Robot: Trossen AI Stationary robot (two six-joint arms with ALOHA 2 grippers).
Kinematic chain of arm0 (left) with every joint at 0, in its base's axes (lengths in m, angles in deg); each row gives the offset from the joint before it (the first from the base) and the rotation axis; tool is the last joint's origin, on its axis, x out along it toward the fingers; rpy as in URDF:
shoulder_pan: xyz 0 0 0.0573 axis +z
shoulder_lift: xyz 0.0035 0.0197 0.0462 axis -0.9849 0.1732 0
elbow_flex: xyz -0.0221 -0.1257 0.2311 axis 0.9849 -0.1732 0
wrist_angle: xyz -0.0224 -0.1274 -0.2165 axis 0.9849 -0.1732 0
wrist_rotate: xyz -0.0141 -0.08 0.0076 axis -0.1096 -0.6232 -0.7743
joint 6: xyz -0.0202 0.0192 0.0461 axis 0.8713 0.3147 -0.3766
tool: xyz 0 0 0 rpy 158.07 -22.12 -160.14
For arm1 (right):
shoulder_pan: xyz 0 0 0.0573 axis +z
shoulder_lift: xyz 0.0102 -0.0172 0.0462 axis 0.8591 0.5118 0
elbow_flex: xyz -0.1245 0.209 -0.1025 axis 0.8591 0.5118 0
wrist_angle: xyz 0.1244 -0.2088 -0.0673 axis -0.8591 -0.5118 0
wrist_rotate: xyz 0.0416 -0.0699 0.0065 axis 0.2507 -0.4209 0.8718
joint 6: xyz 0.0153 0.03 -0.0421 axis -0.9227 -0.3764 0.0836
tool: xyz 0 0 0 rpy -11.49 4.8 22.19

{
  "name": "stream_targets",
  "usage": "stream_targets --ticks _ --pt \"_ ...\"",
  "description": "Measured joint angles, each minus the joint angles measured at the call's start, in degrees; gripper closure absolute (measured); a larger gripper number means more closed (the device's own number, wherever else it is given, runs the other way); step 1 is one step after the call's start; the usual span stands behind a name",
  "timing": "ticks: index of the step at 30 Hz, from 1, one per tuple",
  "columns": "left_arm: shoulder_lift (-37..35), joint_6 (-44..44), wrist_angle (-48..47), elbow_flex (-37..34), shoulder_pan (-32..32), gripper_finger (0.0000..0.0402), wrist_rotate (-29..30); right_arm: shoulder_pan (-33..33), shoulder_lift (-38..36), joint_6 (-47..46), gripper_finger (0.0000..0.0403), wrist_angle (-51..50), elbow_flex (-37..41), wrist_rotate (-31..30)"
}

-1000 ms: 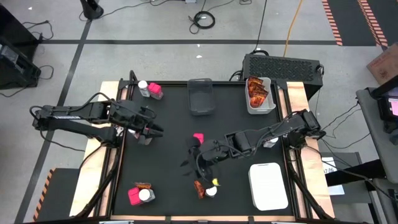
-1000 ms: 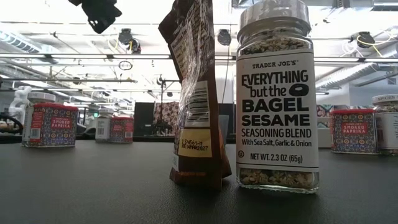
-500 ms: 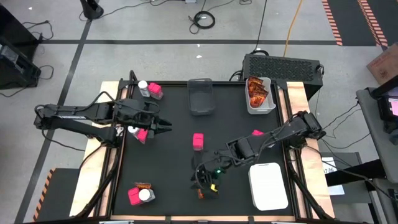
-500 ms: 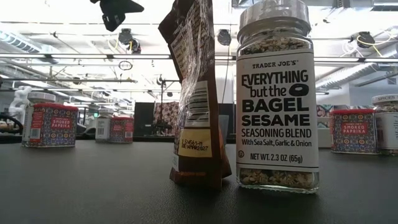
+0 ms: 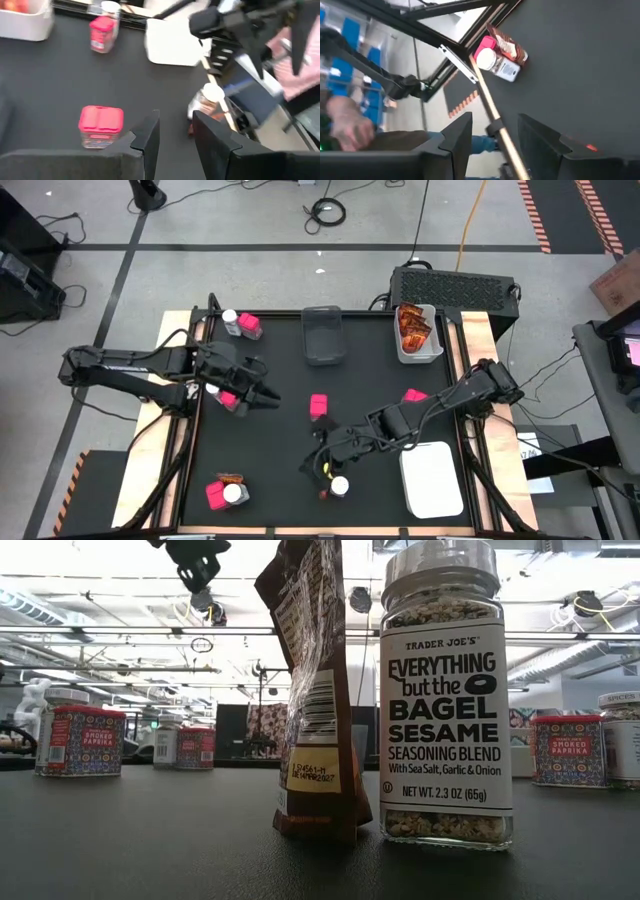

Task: Sort spices by type
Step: Put the orange seasoning pack into the top white bin

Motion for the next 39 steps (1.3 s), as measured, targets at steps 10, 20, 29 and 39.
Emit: stream_targets --ticks 10,20,29,39 --pt "-0.2 -7.7 0.0 0.0 0.0 0.0282 -0.8 -1.8 -0.1 -8.0 0.028 -15.1 -13.7 -3.7" --pt "-0.2 -8.8 0.1 0.0 0.0 0.0282 -2.1 -0.6 4.4 -11.1 0.028 -21.6 -16.3 -6.7" --pt "-0.2 -4.9 0.0 0.0 -0.1 0.0282 -2.2 -0.5 6.9 -10.6 0.028 -24.6 -16.3 -6.7" --pt "-0.2 -1.2 0.1 0.0 -0.1 0.0282 -1.9 -0.5 8.8 -8.6 0.028 -29.2 -16.3 -6.2"
